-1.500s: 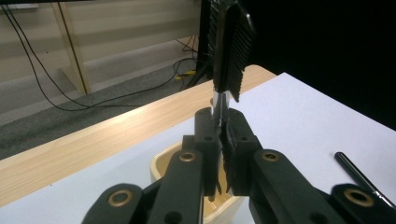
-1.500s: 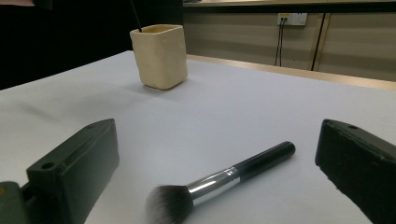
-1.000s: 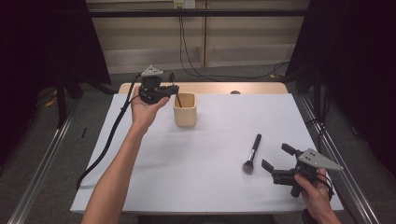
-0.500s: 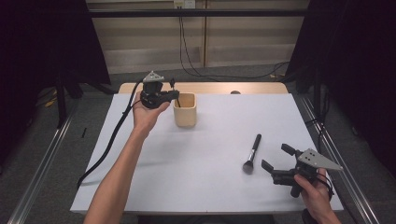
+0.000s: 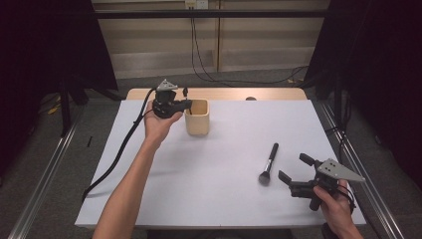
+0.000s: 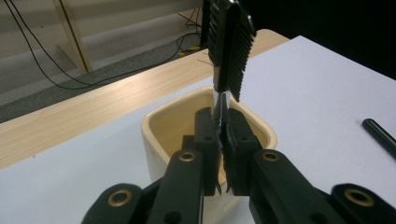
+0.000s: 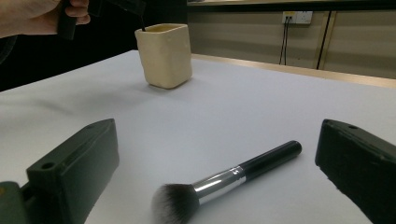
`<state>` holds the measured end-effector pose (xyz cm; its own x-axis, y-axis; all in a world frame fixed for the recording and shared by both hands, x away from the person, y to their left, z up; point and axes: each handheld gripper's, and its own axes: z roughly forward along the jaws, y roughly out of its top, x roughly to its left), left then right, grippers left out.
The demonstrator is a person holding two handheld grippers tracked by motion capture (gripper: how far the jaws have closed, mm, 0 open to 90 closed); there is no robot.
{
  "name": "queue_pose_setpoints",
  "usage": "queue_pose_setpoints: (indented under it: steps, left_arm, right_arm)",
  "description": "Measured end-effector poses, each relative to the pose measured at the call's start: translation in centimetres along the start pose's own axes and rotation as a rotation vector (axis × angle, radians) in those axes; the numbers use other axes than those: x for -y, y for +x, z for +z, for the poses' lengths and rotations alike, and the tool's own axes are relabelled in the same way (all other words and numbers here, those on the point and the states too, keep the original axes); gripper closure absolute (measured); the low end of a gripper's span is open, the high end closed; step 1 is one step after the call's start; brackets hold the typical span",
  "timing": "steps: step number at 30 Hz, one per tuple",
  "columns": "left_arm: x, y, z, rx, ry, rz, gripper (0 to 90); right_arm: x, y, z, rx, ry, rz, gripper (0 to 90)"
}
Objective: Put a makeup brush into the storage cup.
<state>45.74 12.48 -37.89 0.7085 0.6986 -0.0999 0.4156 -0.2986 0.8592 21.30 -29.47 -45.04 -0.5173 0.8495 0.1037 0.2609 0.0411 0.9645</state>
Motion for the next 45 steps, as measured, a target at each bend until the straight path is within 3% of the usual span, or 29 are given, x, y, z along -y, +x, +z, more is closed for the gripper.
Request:
queue_pose_setpoints:
  steps: [8,12,17,26,31,35,42,45]
  left_arm:
    - [1.1,0.7,0.4,-0.017,0.013,-0.028,85.5]
    - [1.4,1.0,0.2,-0.011,0.011,-0.022,84.4]
    - [1.6,1.1,0.1,-0.018,0.006,-0.021,77.3]
    - [1.6,0.8,-0.3,-0.019,-0.019,-0.031,53.0]
    - [1.5,0.6,-0.7,-0.021,-0.033,-0.040,32.6]
    - [1.5,0.3,-1.3,-0.027,-0.042,-0.023,20.7]
    - [2.2,1.1,-2.6,-0.044,-0.062,-0.046,10.2]
    - [2.8,1.3,-3.3,-0.048,-0.089,-0.038,12.1]
  right_arm:
    - [0.0,0.0,0.0,-0.007,0.002,0.001,0.0]
    - [0.0,0.0,0.1,-0.009,0.006,-0.001,0.0]
    - [0.0,0.1,0.1,-0.010,0.005,0.004,0.0]
    - [0.0,0.1,0.1,-0.011,0.004,0.001,0.0]
    - [0.0,0.0,0.0,-0.011,0.002,0.003,0.0]
    - [0.0,0.0,0.0,-0.012,0.001,0.003,0.0]
    - [0.0,0.0,0.0,-0.011,0.000,0.004,0.0]
    - [0.0,0.0,0.1,-0.012,0.001,0.004,0.0]
